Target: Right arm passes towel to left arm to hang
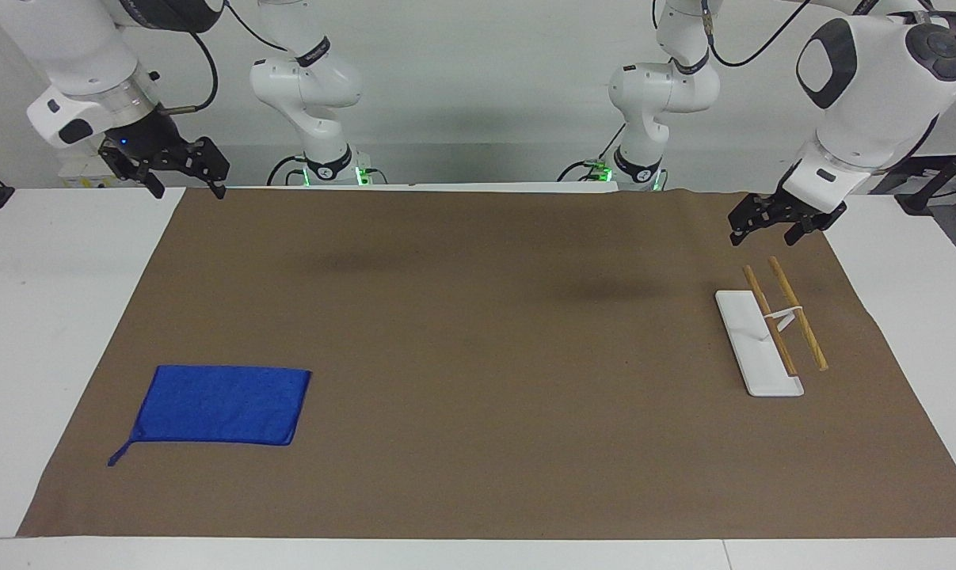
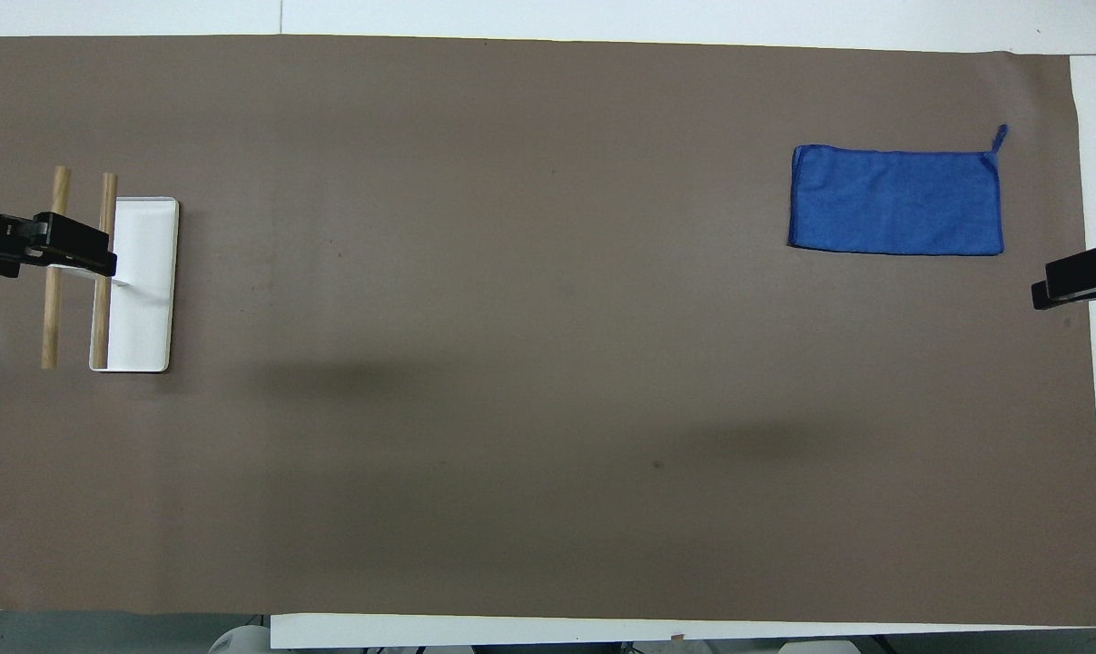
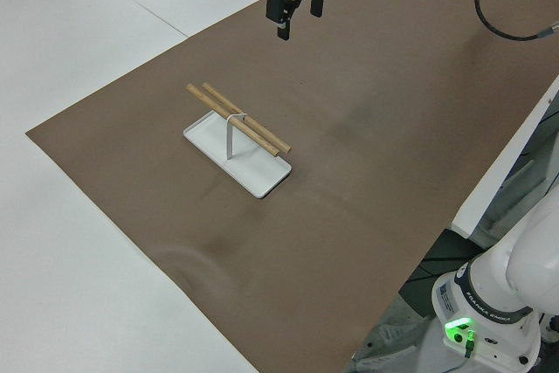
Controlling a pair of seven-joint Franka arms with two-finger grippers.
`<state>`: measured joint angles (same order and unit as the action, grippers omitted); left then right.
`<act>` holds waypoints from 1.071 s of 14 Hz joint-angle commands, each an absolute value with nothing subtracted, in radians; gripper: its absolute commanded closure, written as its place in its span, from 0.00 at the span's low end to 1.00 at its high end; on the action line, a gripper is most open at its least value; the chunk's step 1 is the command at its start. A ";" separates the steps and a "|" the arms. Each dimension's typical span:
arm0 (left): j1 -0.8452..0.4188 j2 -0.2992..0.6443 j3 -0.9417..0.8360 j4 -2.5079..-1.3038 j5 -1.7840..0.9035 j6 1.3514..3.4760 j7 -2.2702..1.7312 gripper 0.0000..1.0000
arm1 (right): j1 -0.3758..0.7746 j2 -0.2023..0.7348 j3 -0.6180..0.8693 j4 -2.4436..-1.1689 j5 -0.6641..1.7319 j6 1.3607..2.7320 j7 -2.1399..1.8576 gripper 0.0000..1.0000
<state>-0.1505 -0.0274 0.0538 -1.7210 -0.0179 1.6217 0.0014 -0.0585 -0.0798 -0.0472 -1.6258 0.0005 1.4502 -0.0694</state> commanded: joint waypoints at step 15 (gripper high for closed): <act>-0.158 -0.043 0.058 -1.735 -0.006 1.638 0.000 0.01 | -0.084 0.096 -0.037 -1.489 -0.058 1.566 -0.144 0.01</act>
<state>-0.1505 -0.0275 0.0537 -1.7210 -0.0179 1.6225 0.0014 -0.0724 -0.0365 -0.0460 -1.6127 -0.0365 1.5639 -0.1114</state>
